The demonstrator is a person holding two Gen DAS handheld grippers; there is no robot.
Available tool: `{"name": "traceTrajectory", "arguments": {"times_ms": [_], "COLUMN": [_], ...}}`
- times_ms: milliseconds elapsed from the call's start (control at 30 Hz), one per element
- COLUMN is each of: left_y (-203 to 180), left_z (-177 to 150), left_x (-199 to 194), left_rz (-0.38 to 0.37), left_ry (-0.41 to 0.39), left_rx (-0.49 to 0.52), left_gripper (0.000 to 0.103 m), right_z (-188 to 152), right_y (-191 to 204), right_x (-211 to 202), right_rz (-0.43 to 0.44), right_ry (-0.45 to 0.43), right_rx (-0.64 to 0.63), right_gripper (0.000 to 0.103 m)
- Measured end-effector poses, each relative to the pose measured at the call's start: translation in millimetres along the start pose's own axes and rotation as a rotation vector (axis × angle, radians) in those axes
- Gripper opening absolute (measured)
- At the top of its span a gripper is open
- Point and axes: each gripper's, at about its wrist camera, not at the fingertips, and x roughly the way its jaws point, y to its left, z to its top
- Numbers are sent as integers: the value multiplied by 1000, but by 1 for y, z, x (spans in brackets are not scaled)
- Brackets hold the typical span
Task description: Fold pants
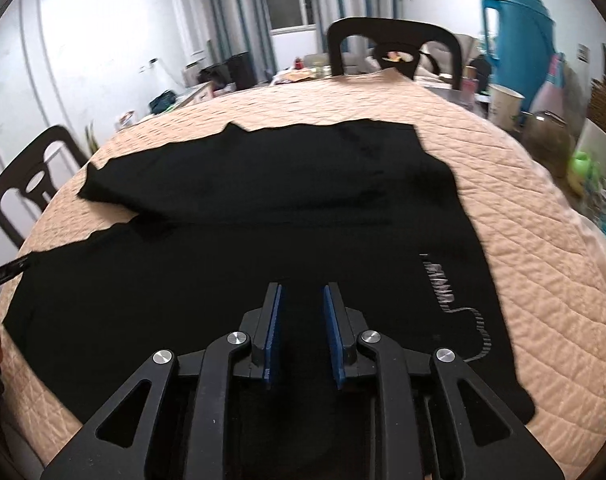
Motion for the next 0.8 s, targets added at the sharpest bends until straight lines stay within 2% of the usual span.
{"name": "traceTrajectory", "arguments": {"times_ms": [200,267,533,633,733,800], "left_y": [-11,-7,-10,-14,-18,-22], "left_z": [-3,-5,1,10,24,37], "left_x": [16,25,15,14,12,7], "left_rz": [-8,7,11,0,-5,-14], "left_ry": [26,59,30,25,7,-21], "left_rx": [32,20,61,84,101,116], "left_gripper": [50,50,50,50,50,50], "right_z": [-3,-3,9,20,37,51], "right_y": [10,11,14,16,18,19], "right_x": [19,20,8,7,5,4], "right_rz": [-9,-10,8,15,37,51], "right_ry": [66,62,32,18,-5,-24], "right_rx": [-46,-52,-57,-69,-74,-79], "right_gripper": [23,23,25,29,41,42]}}
